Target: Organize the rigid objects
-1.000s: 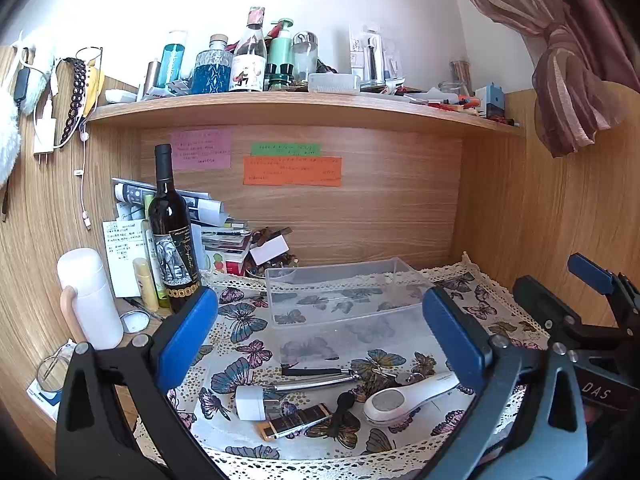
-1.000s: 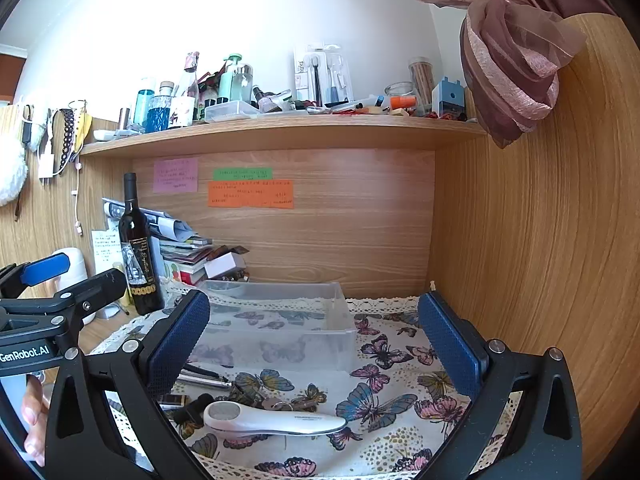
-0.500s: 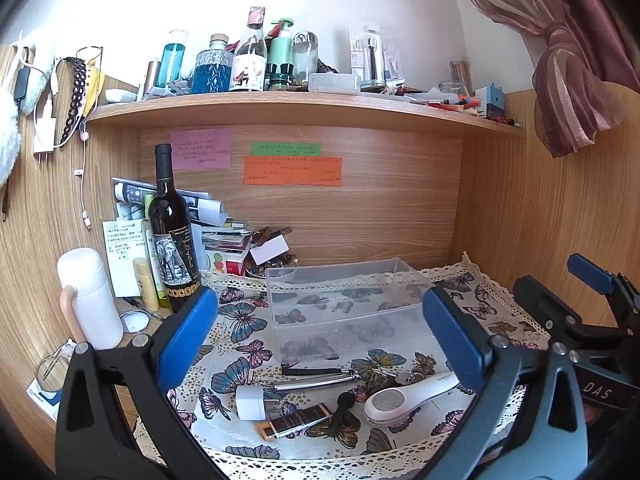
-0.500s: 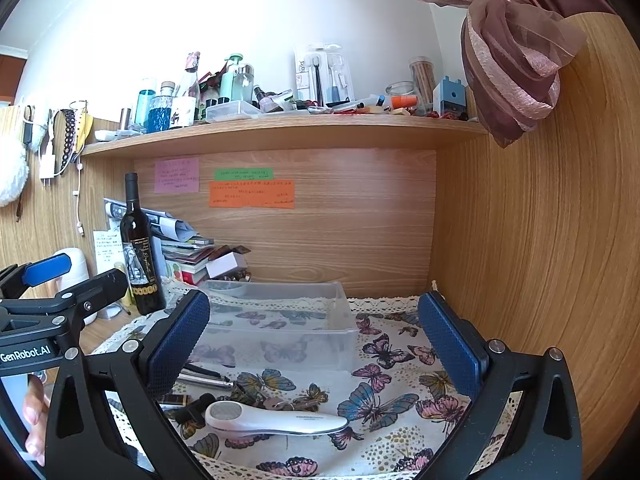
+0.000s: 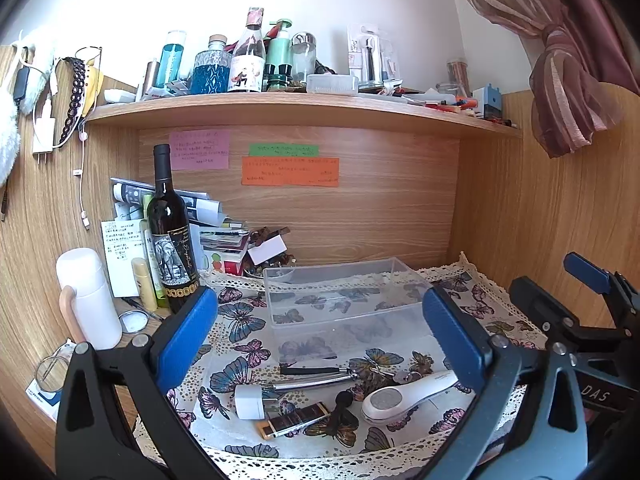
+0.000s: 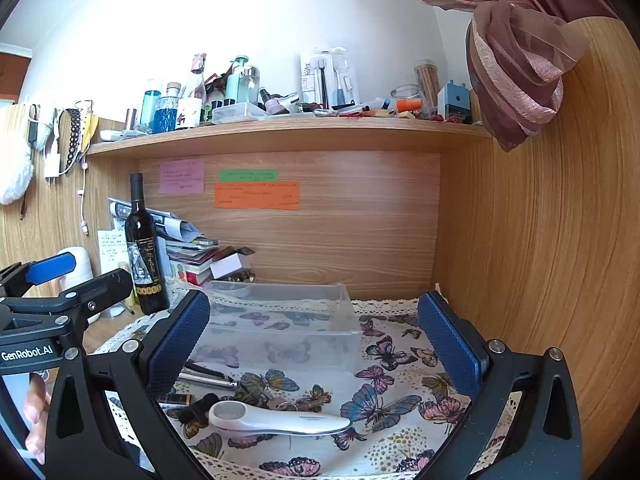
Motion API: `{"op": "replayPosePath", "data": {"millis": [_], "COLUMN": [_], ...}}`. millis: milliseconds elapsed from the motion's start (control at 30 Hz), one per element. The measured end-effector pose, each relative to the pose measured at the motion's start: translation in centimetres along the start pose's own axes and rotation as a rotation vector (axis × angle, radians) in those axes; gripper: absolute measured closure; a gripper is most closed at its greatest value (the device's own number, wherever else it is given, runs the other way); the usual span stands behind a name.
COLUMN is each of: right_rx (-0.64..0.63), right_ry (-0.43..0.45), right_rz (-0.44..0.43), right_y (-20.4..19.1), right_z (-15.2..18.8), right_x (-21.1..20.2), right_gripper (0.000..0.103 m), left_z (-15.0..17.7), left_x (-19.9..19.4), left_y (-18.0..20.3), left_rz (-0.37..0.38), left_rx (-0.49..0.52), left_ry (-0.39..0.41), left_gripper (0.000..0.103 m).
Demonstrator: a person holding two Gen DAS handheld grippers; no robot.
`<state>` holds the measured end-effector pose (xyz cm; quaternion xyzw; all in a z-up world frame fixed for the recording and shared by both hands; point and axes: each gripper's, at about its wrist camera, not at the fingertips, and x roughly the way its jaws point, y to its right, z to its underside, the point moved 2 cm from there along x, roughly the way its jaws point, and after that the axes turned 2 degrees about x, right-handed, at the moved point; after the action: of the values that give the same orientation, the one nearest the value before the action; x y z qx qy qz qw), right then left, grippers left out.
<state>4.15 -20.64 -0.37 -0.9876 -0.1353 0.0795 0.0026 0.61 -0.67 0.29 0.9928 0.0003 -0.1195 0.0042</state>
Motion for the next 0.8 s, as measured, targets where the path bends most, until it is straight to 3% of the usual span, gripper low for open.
{"op": "replayPosePath", "data": {"millis": [233,300,367,433,633,800], "right_rx": [-0.004,0.0,0.0,0.005,0.023,0.035], "right_ry": [-0.031,-0.043,-0.076,-0.12,-0.252,-0.371], "right_rz": [-0.001,-0.009,-0.007,-0.023,-0.063,-0.123], "right_y": [0.3,0.5,0.7,1.1,1.7,1.5], "right_z": [0.4,0.6,1.0,1.6,4.3,7.1], "right_x": [1.1,1.5,2.2,3.0,4.9,6.2], "right_gripper": [0.0,0.009,0.027,0.032,0.044,0.045], "left_z": [0.2,0.6,1.1,1.7,4.9,8.6], "left_x": [0.3,0.8,1.4,2.3,4.8,7.0], "left_y": [-0.5,-1.1,-2.0,-3.2,-7.6,-10.3], "left_rz": [0.02,0.034,0.033,0.007,-0.076,-0.055], "left_rx": [-0.012,-0.027,-0.047,-0.069,-0.126,-0.178], "left_ry": [-0.002,-0.019,-0.048,-0.101,-0.256,-0.428], "left_gripper": [0.0,0.0,0.009,0.029,0.039,0.057]}}
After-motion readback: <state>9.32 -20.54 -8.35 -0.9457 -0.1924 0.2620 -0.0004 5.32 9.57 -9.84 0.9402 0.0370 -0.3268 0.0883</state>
